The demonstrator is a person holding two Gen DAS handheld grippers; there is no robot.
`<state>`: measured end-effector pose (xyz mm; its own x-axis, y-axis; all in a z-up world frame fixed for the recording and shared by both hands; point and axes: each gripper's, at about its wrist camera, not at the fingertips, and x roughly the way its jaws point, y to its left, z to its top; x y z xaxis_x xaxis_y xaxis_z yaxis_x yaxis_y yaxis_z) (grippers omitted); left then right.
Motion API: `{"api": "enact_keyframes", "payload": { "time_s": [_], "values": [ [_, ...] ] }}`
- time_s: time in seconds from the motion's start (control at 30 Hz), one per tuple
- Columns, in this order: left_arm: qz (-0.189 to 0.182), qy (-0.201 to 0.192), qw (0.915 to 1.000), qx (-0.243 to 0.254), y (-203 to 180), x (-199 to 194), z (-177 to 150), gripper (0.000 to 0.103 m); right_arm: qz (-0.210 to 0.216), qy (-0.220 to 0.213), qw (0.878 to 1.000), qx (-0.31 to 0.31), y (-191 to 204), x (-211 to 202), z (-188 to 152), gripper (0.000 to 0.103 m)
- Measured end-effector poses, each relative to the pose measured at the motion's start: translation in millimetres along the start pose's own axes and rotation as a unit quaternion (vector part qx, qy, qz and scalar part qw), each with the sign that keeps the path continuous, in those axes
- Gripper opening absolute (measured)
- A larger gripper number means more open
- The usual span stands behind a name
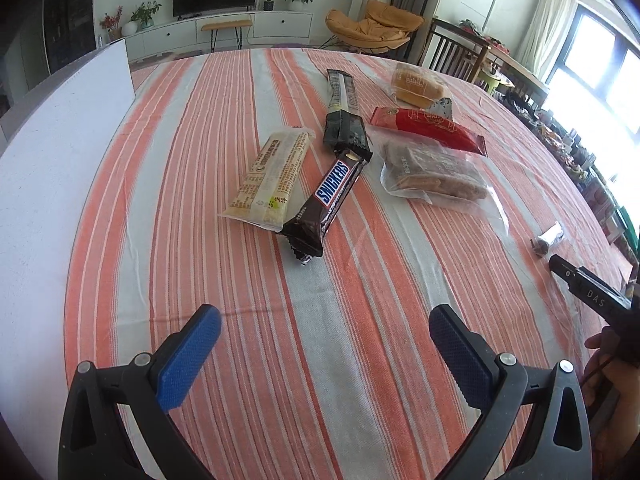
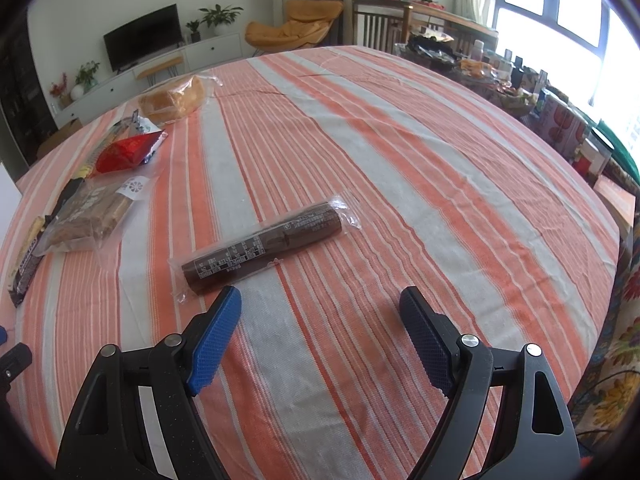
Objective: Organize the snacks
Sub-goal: 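Lower the left tool onto the cream wrapped bar and close on it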
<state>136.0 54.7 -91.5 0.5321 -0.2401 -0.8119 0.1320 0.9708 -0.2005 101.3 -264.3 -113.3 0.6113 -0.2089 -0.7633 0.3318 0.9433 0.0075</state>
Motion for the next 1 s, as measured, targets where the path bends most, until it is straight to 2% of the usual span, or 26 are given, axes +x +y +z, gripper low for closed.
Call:
{"api": "enact_keyframes", "payload": {
  "time_s": [0.07, 0.17, 0.23, 0.33, 0.43, 0.47, 0.5, 0.53, 0.7, 0.87, 0.93, 1.0],
  "values": [
    [-0.001, -0.014, 0.9992, -0.037, 14.2, -6.2, 20.5, 0.103, -0.001, 0.0, 1.0, 0.0, -0.1, -0.6, 0.3, 0.085],
    [0.02, -0.014, 0.9976, -0.065, 25.5, 0.1, 57.7, 0.103, 0.0, 0.0, 1.0, 0.0, -0.1, -0.9, 0.3, 0.085],
    [0.029, 0.001, 0.9979, -0.059, 26.1, 15.5, 78.1, 0.102, 0.0, 0.0, 1.0, 0.0, -0.1, -0.9, 0.3, 0.085],
    [0.039, 0.047, 0.9976, -0.033, 23.4, 49.0, 96.0, 0.093, -0.001, 0.0, 1.0, 0.0, 0.0, -1.0, 0.3, 0.085],
    [0.056, 0.074, 0.9955, -0.017, 23.2, 71.2, 98.6, 0.074, -0.001, 0.0, 1.0, 0.0, 0.0, -0.9, 0.3, 0.085],
    [0.069, 0.064, 0.9955, -0.008, 21.6, 70.2, 97.1, 0.064, -0.001, 0.0, 1.0, 0.0, 0.0, -1.1, 0.1, 0.085],
    [0.071, 0.058, 0.9958, -0.004, 21.5, 68.0, 94.8, 0.036, -0.001, 0.0, 1.0, 0.0, 0.0, -1.1, 0.2, 0.085],
    [0.071, 0.058, 0.9958, -0.008, 23.2, 65.3, 91.9, 0.029, -0.001, 0.0, 1.0, 0.0, 0.0, -0.8, 0.1, 0.085],
    [0.083, 0.044, 0.9941, -0.055, 38.4, 34.7, 51.0, 0.029, -0.001, 0.0, 1.0, 0.001, 0.0, -1.1, 0.0, 0.085],
    [0.083, 0.016, 0.9956, -0.04, 26.8, -1.6, -7.5, 0.03, -0.001, 0.0, 1.0, 0.001, 0.0, -0.8, 0.2, 0.085],
    [0.076, 0.007, 0.9966, -0.032, 21.6, -5.7, -19.2, 0.04, -0.001, 0.0, 1.0, 0.001, 0.0, -0.8, 0.2, 0.085],
    [0.074, 0.004, 0.997, -0.02, 18.9, -2.9, -22.8, 0.083, -0.001, 0.0, 1.0, 0.001, -0.1, -0.9, 0.2, 0.085]
  ]
}}
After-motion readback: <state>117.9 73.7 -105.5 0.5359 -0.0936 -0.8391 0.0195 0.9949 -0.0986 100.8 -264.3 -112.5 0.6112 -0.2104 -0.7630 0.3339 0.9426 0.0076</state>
